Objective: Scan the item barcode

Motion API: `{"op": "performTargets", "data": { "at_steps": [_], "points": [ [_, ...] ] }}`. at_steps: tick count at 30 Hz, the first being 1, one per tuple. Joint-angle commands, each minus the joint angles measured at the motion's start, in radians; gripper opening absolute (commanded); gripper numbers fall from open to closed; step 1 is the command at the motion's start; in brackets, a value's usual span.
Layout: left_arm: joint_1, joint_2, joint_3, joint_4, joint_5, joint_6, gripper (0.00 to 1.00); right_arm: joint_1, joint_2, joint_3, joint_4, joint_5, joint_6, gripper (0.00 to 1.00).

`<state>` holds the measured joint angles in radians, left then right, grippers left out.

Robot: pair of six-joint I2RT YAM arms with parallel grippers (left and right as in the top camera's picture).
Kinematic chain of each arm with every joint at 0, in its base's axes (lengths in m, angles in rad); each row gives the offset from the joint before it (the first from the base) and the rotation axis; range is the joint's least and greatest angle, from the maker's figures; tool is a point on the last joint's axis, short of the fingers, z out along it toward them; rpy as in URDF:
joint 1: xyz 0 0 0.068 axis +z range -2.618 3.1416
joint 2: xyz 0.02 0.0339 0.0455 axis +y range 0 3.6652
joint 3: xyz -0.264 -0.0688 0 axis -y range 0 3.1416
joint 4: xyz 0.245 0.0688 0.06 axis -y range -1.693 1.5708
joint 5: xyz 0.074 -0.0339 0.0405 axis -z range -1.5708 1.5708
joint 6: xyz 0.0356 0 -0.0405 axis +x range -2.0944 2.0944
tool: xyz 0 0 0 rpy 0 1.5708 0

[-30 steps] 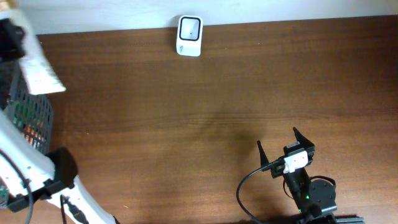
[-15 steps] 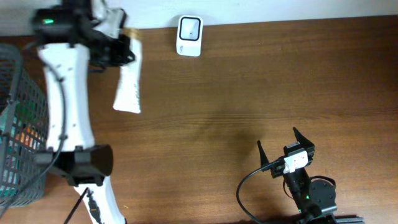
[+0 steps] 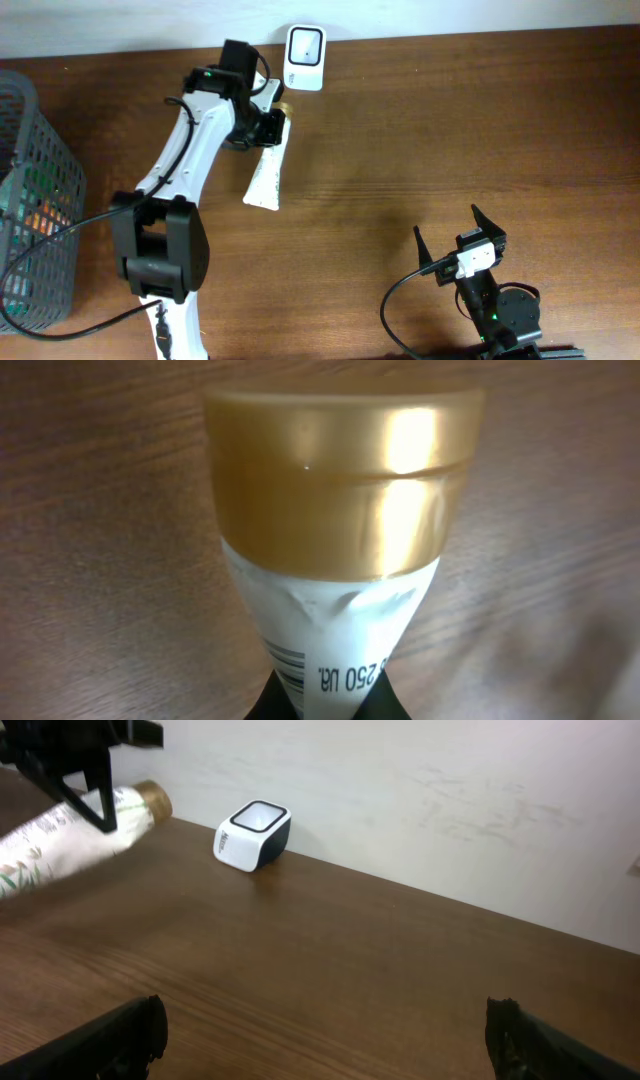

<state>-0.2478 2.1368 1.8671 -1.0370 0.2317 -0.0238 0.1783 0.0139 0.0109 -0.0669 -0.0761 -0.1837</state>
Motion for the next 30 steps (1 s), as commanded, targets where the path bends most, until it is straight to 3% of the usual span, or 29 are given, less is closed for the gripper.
{"op": "performTargets", "data": {
  "at_steps": [1, 9, 16, 17, 19, 21, 22, 23, 28, 30],
  "points": [
    [-0.018, -0.024, -0.060, 0.042, -0.050, -0.063, 0.00, 0.006, -0.008, -0.005, -0.005, 0.002, 0.001, 0.98],
    [-0.067, -0.024, -0.213, 0.105, -0.035, -0.213, 0.00, 0.006, -0.008, -0.005, -0.005, 0.002, 0.001, 0.98],
    [-0.107, -0.023, -0.219, 0.109, -0.030, -0.367, 0.00, 0.006, -0.008, -0.005, -0.005, 0.002, 0.001, 0.98],
    [-0.111, -0.024, -0.219, 0.109, -0.030, -0.373, 0.06, 0.006, -0.008, -0.005, -0.005, 0.002, 0.001, 0.98],
    [-0.119, -0.024, -0.219, 0.109, -0.030, -0.373, 0.33, 0.006, -0.008, -0.005, -0.005, 0.002, 0.001, 0.98],
    [-0.121, -0.023, -0.219, 0.109, -0.030, -0.373, 0.66, 0.006, -0.008, -0.005, -0.005, 0.002, 0.001, 0.98],
    [-0.121, -0.023, -0.219, 0.110, -0.030, -0.372, 0.76, 0.006, -0.008, -0.005, -0.005, 0.002, 0.001, 0.98],
    [-0.119, -0.024, -0.219, 0.116, -0.030, -0.372, 0.99, 0.006, -0.008, -0.005, -0.005, 0.002, 0.001, 0.98],
    [-0.106, -0.024, -0.195, 0.114, -0.030, -0.345, 0.99, 0.006, -0.008, -0.005, -0.005, 0.002, 0.001, 0.98],
    [-0.071, -0.033, -0.126, 0.078, -0.033, -0.341, 0.93, 0.006, -0.008, -0.005, -0.005, 0.002, 0.001, 0.99]
  ]
}}
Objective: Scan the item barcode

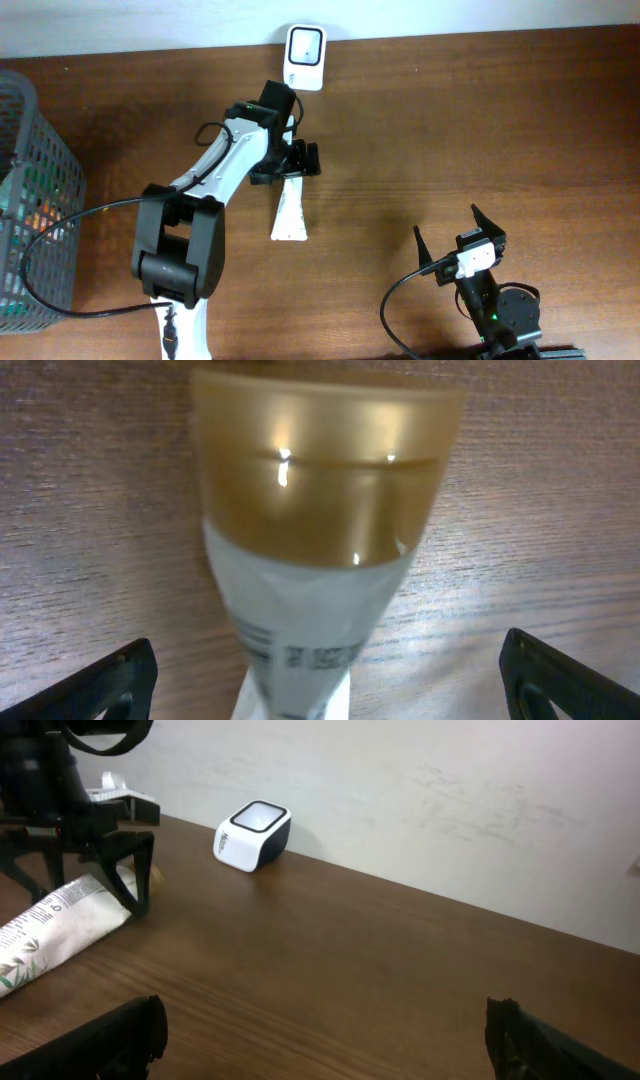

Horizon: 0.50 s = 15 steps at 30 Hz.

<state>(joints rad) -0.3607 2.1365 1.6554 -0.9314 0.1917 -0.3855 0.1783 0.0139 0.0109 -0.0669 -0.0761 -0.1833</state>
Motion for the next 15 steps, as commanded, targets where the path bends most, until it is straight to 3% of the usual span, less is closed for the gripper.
{"op": "performTargets", "data": {
  "at_steps": [1, 3, 4, 6, 7, 15],
  "points": [
    [0.056, -0.039, 0.114, -0.047, 0.002, 0.025, 0.89, 0.006, -0.008, -0.005, -0.005, 0.002, 0.000, 0.98],
    [0.090, -0.066, 0.190, -0.101, 0.002, 0.077, 0.57, 0.006, -0.008, -0.005, -0.005, 0.002, 0.000, 0.98],
    [0.105, -0.086, 0.221, -0.135, -0.002, 0.095, 0.31, 0.006, -0.008, -0.005, -0.005, 0.002, 0.000, 0.98],
    [0.109, -0.101, 0.229, -0.164, -0.007, 0.095, 0.04, 0.006, -0.008, -0.005, -0.005, 0.002, 0.000, 0.98],
    [0.109, -0.101, 0.229, -0.190, -0.006, 0.095, 0.00, 0.006, -0.008, -0.005, -0.005, 0.002, 0.000, 0.98],
    [0.038, -0.100, 0.108, -0.257, -0.044, 0.094, 0.00, 0.006, -0.008, -0.005, -0.005, 0.002, 0.000, 0.98]
  ]
}}
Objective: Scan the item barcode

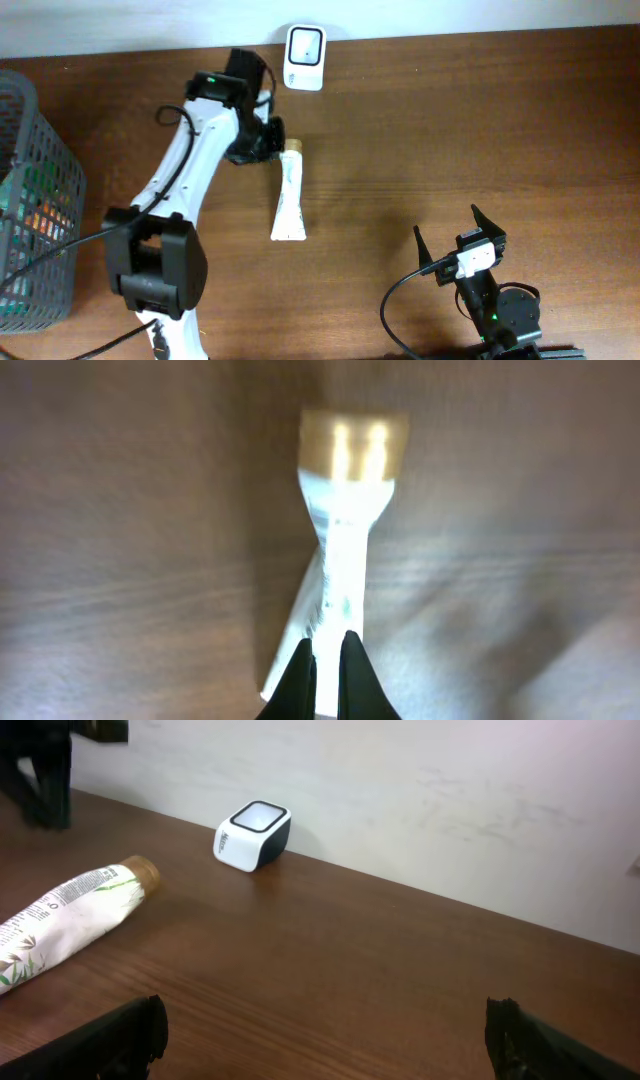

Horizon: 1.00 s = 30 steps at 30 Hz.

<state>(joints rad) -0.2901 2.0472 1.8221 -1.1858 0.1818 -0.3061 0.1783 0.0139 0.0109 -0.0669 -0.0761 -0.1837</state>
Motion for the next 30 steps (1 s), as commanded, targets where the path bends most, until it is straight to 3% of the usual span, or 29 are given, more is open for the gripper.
{"op": "performTargets", "data": {
  "at_steps": [1, 8, 12, 17, 22, 30],
  "points": [
    [-0.043, -0.011, -0.074, -0.005, -0.050, 0.002, 0.00, 0.006, -0.008, -0.005, -0.005, 0.002, 0.000, 0.98],
    [-0.058, -0.027, -0.104, 0.005, -0.120, -0.041, 0.00, 0.006, -0.008, -0.005, -0.005, 0.002, 0.001, 0.98],
    [-0.078, -0.127, -0.137, 0.013, -0.225, -0.067, 0.00, 0.006, -0.008, -0.005, -0.005, 0.002, 0.001, 0.98],
    [-0.078, -0.246, -0.301, 0.135, -0.212, -0.068, 0.00, 0.006, -0.008, -0.005, -0.005, 0.002, 0.001, 0.98],
    [-0.075, -0.260, -0.481, 0.292, -0.124, -0.068, 0.00, 0.006, -0.008, -0.005, -0.005, 0.002, 0.001, 0.98],
    [-0.074, -0.260, -0.519, 0.368, -0.136, -0.060, 0.00, 0.006, -0.008, -0.005, -0.005, 0.002, 0.001, 0.99]
  ]
}}
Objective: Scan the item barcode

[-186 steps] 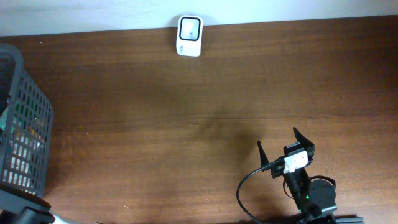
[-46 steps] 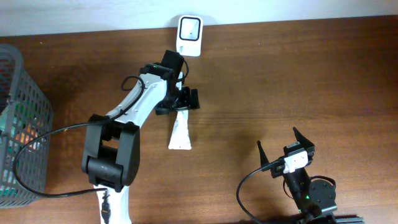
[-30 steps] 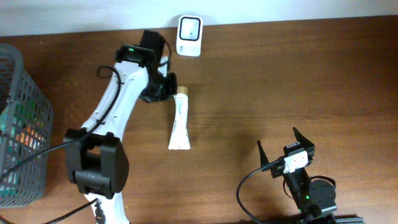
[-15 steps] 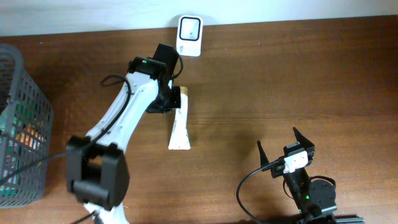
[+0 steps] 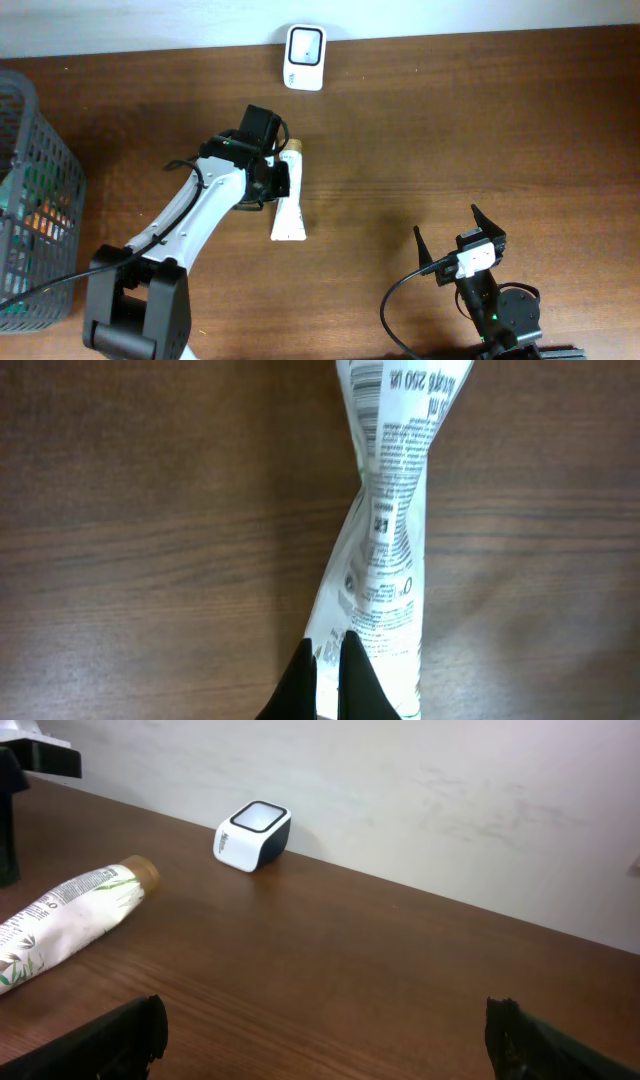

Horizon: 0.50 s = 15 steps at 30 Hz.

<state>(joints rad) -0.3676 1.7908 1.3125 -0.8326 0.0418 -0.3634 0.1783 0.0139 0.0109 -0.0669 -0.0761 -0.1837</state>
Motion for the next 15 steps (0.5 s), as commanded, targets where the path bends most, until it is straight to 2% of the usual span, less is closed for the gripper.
{"op": "performTargets", "data": {
  "at_steps": [1, 15],
  "points": [
    [0.003, -0.003, -0.010, 0.022, 0.008, -0.003, 0.00, 0.006, -0.008, -0.005, -0.005, 0.002, 0.001, 0.98],
    [-0.012, 0.049, -0.056, 0.152, 0.042, 0.003, 0.00, 0.006, -0.008, -0.005, -0.005, 0.002, 0.001, 0.98]
  ]
}}
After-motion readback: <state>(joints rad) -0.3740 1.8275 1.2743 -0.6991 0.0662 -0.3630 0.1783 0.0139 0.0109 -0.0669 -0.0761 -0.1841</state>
